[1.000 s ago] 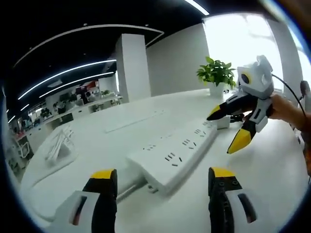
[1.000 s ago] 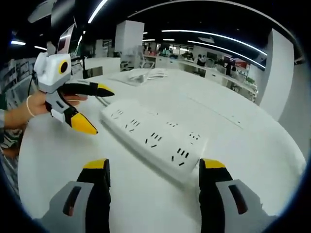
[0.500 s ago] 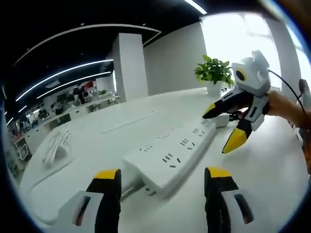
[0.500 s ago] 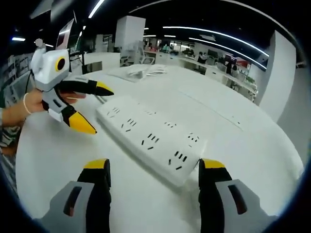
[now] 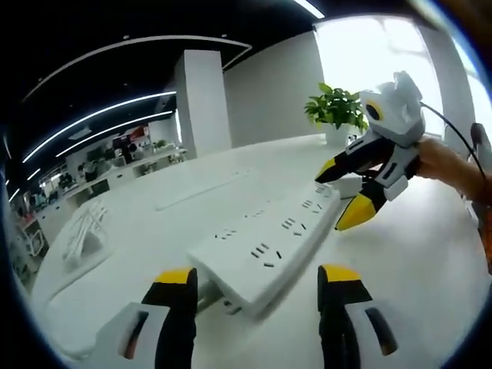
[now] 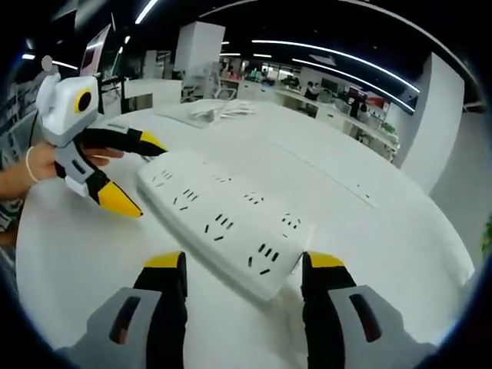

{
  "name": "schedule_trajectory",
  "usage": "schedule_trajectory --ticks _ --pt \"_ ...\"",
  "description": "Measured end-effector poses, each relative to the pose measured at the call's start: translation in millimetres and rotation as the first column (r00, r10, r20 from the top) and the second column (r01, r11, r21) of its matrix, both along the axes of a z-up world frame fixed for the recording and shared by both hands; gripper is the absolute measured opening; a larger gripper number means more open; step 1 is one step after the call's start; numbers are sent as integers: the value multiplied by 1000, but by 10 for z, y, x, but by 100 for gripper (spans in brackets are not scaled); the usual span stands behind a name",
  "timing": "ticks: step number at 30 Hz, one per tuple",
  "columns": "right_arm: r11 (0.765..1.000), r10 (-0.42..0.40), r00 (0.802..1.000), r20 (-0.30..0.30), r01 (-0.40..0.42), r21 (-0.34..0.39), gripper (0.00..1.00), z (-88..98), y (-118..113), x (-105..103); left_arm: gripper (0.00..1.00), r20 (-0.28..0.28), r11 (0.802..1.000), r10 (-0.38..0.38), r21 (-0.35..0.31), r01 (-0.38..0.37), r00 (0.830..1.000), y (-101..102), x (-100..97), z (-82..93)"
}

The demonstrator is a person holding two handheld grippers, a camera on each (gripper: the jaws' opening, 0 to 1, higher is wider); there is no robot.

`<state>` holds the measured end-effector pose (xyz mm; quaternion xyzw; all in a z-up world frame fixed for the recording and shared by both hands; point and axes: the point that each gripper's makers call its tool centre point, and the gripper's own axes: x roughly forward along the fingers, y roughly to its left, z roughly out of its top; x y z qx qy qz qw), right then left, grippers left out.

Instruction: Straighten the power strip on the desk, plug the charger into it

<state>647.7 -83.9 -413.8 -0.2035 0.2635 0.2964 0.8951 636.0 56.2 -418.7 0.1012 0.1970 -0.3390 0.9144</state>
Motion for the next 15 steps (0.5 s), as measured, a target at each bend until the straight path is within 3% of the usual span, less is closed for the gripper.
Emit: schedule_trajectory --ticks 8,15 --pt "1000 -12 1000 2 12 -18 52 -34 -43 47 60 2 1000 -5 -7 5 1000 -8 25 36" --pt "999 -18 1000 1 18 -33 51 -36 -39 64 57 8 1000 14 2 -14 1000 1 42 33"
